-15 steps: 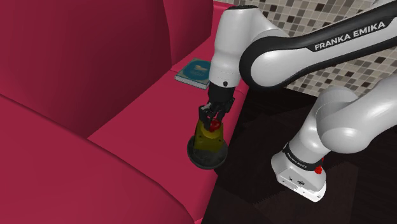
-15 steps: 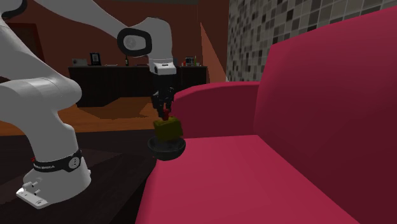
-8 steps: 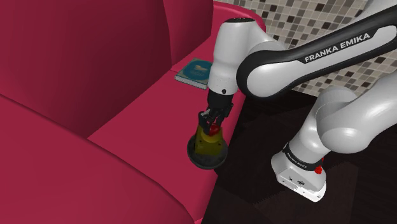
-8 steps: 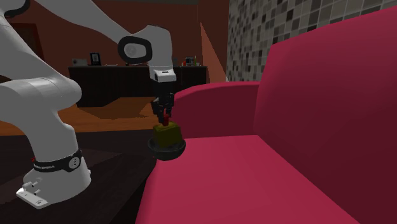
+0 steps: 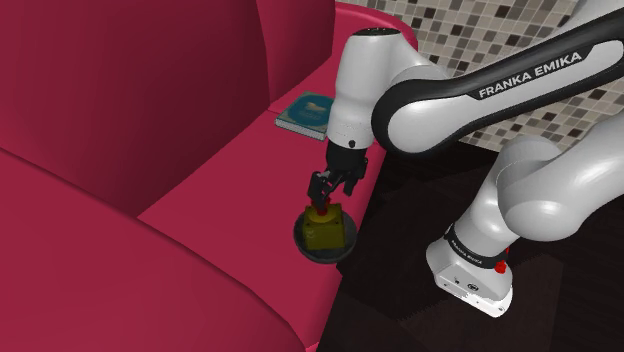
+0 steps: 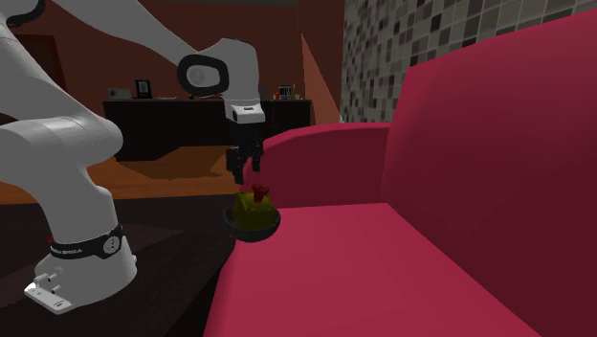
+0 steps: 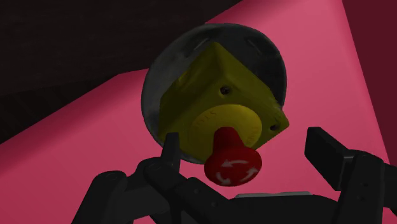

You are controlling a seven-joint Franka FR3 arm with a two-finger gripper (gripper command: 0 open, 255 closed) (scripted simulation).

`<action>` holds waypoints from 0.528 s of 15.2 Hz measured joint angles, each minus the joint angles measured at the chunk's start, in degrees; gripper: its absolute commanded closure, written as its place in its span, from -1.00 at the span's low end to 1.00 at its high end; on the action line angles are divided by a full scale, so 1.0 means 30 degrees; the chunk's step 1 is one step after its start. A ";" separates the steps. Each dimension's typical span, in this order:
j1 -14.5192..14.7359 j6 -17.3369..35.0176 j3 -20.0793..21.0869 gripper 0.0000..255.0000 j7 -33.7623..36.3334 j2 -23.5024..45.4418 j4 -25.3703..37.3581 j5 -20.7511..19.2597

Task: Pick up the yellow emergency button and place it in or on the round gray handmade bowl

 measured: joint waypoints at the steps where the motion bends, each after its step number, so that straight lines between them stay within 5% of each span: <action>1: 0.0000 0.0000 0.0000 -1.00 0.0000 0.0000 0.0000 0.0000; 8: -0.0196 -0.2823 -0.0662 -1.00 0.0094 -0.1449 0.1371 -0.0547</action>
